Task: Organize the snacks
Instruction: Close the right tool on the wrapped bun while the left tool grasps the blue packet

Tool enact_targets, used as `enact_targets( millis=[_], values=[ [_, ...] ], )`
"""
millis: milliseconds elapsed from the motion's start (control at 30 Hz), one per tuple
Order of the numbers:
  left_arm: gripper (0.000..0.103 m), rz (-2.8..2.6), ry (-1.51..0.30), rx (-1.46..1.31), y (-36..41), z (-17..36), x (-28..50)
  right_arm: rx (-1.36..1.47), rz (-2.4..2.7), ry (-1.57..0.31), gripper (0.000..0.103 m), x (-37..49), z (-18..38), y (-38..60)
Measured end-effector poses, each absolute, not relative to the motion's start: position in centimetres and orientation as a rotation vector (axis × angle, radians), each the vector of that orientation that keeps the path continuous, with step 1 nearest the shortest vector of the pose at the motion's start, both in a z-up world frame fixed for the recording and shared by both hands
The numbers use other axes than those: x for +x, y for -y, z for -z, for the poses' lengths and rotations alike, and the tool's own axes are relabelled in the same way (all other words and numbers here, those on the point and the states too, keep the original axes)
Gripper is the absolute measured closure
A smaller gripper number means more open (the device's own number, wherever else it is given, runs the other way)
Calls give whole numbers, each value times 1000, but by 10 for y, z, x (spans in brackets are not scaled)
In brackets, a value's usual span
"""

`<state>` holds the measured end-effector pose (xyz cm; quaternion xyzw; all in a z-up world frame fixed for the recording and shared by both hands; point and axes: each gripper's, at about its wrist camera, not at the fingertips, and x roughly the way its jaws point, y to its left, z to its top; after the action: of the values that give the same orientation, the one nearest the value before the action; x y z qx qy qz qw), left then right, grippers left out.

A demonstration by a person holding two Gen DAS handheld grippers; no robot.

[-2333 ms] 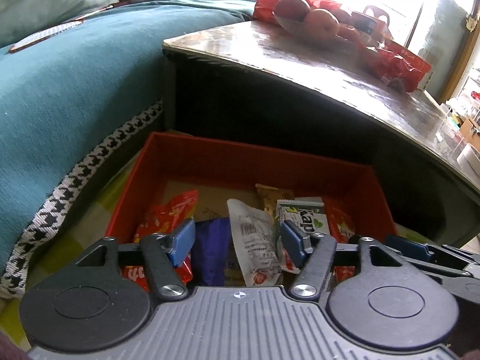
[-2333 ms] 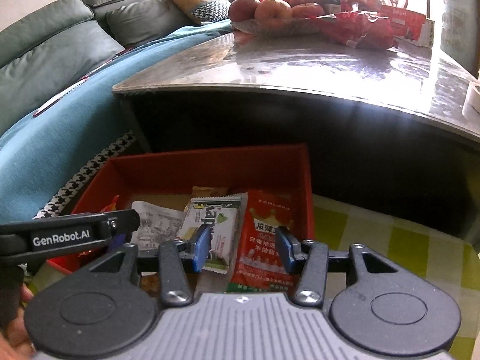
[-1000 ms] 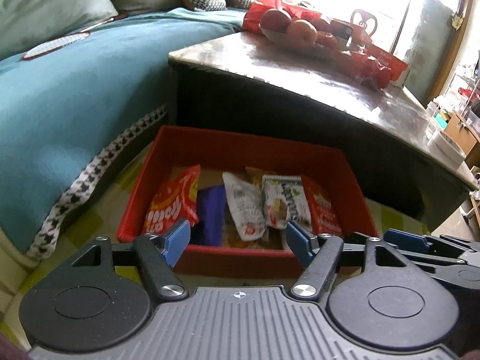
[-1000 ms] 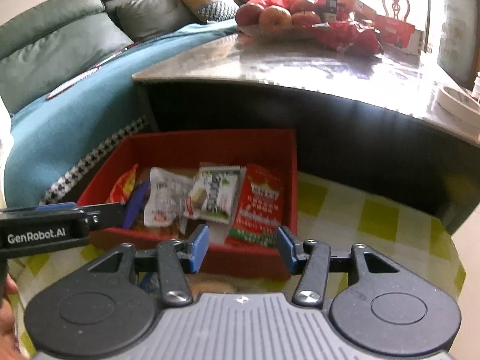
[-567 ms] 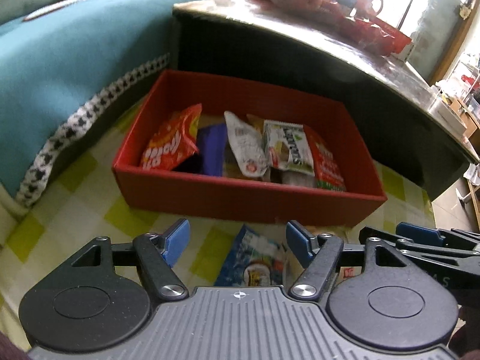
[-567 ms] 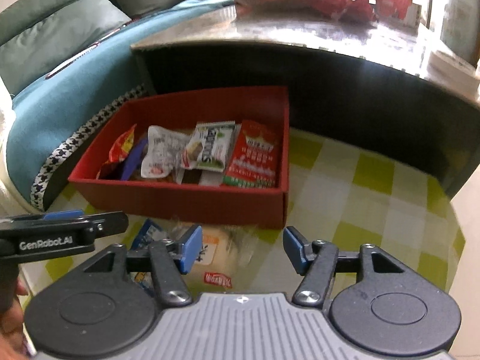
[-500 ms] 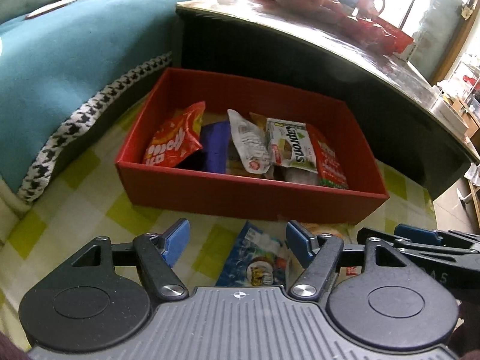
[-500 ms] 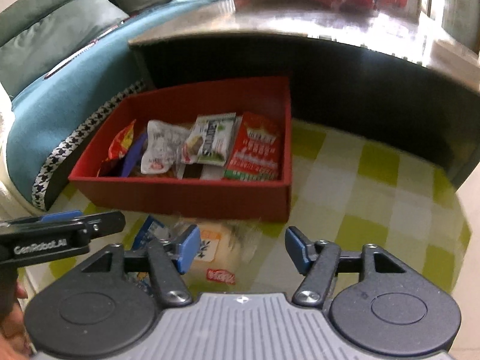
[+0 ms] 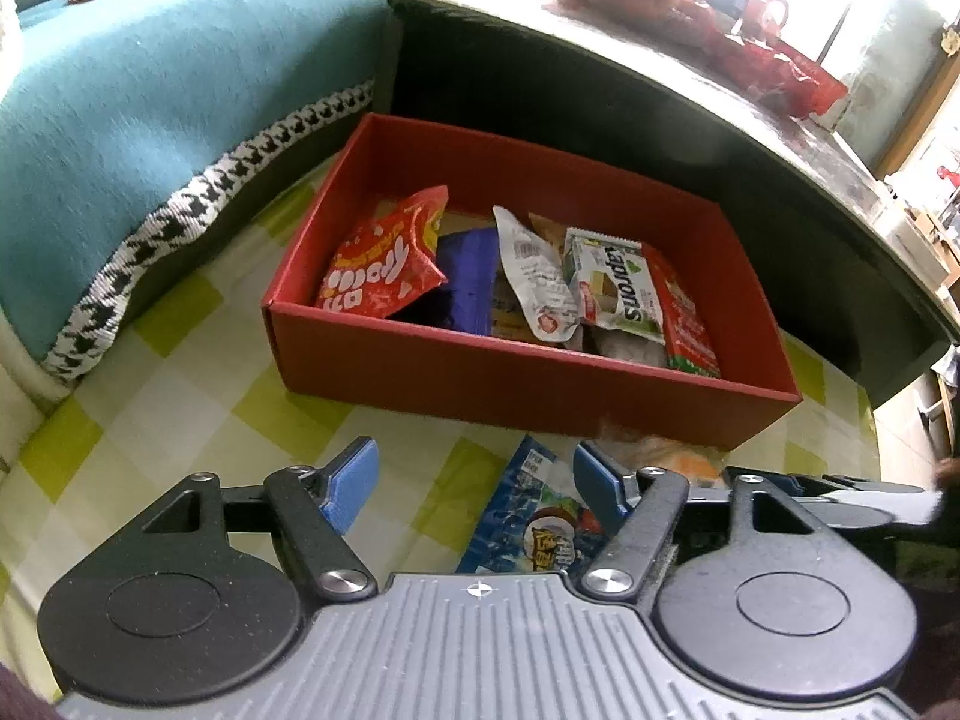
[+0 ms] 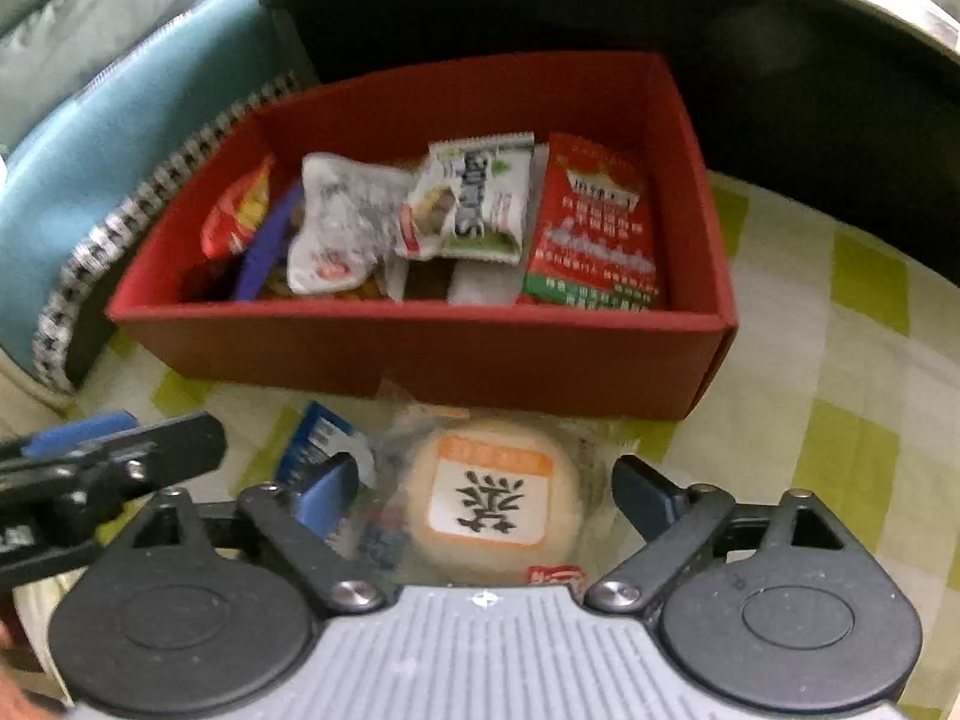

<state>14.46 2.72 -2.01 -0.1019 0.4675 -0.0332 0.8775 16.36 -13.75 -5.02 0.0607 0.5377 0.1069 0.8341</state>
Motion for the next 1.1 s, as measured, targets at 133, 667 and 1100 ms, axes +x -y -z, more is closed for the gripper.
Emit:
enact_targets(
  millis=[133,667,1100],
  values=[
    [25,78,-995,-196,-23,26,145,142,-250,-1144,0,163,53,141],
    [23,92,-1004,-211,-27,26,145,-68,-266,-1120,32,131,36,151],
    [19,177,-1108,-164,15,61,156,31,-241,-1116,32,103,19,199]
  ],
)
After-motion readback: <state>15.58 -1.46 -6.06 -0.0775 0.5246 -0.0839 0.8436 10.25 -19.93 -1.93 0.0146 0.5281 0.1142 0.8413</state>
